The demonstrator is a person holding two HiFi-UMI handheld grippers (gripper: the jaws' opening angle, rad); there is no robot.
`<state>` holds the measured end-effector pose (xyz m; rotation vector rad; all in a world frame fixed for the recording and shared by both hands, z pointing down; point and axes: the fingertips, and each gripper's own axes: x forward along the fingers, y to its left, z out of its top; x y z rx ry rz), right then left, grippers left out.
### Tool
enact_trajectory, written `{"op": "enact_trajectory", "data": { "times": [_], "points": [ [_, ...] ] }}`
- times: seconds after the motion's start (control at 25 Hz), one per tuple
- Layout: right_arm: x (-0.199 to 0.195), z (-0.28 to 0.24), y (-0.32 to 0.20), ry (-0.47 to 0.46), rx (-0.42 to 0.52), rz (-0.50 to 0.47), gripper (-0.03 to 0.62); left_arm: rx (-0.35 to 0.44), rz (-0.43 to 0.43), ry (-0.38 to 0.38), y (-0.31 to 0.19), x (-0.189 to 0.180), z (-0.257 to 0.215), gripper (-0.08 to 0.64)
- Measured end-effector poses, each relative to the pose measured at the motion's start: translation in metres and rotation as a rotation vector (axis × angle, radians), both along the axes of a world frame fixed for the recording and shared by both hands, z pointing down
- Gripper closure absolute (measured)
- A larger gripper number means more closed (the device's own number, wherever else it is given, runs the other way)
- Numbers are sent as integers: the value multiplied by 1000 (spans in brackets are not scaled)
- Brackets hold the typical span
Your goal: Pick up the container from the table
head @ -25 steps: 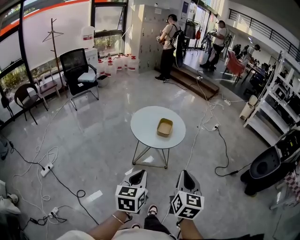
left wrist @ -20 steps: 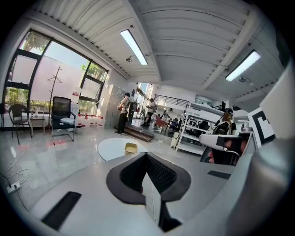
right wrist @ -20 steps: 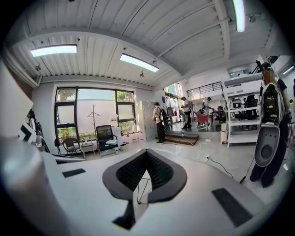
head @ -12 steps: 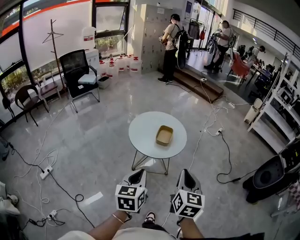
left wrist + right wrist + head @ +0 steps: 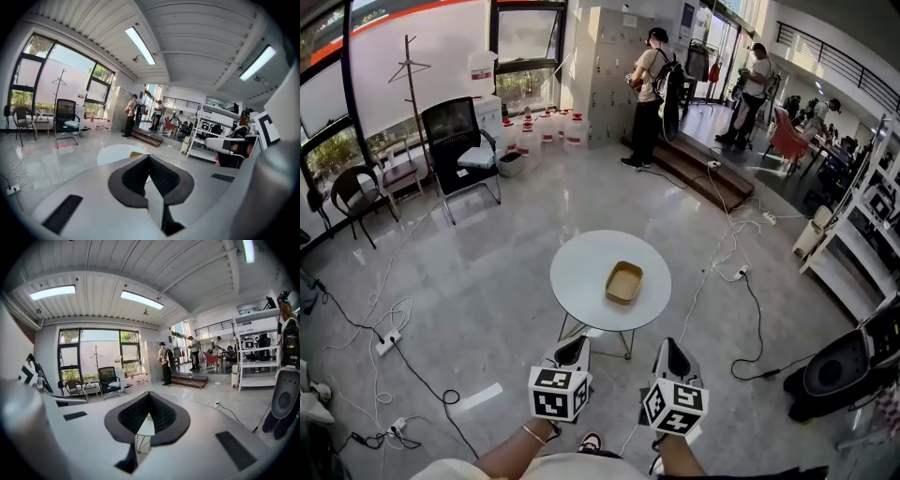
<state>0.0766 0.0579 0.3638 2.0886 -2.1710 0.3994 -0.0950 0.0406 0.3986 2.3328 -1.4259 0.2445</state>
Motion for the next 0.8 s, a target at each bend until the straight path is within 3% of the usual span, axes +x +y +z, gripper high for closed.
{"op": "enact_trajectory", "data": {
  "times": [0.44,0.8],
  "points": [
    [37,2,-42,-21,-3,-22,568,-12,-19,-26,-34,34,3,545],
    [53,19,-53,-60,-22,-25,568,-27,-32,-76,-41,41,12,545]
  ]
}}
